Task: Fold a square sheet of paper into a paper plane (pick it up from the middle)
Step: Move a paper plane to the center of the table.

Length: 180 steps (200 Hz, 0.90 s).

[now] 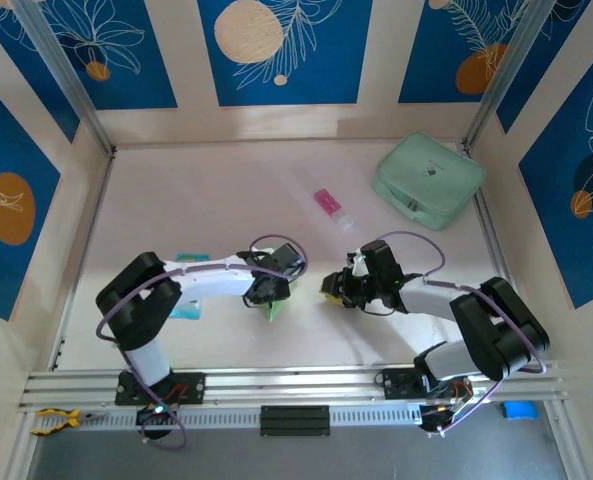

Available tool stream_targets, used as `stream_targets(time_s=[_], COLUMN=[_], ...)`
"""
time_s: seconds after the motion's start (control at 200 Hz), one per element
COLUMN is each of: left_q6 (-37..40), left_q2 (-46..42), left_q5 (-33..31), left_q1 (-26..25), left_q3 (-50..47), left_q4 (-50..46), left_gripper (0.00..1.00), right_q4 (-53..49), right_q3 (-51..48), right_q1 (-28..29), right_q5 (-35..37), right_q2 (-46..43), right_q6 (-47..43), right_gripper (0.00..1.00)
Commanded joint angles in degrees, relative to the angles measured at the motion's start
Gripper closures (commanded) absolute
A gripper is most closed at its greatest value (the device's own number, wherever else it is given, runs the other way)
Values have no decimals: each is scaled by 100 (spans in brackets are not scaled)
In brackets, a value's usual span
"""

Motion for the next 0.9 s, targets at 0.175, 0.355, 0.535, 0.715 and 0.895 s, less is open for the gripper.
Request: stream_targets(time_s=[0.175, 0.355, 0.535, 0.715, 0.895], left_q6=[-23, -76, -146, -123, -110], left_q2=[337, 342, 207, -109, -377], left_q5=[-17, 21, -13, -164, -261], left_q1=[-38, -60, -64, -72, -77], left_q3=[143, 180, 271, 338, 328], left_q4=[-433, -508, -581, -612, -598], left_gripper=[55, 55, 55, 52, 50], right_q4=[-35, -98, -128, -297, -536], right_q3=[-119, -98, -50, 32, 128], right_q1=[-39, -49, -46, -26, -21], right_q5=[-144, -127, -126, -88, -4], right_q2=[-174, -207, -207, -279, -431], right_q6=[-112, -109, -101, -104, -117], right_gripper=[66, 66, 66, 66, 66])
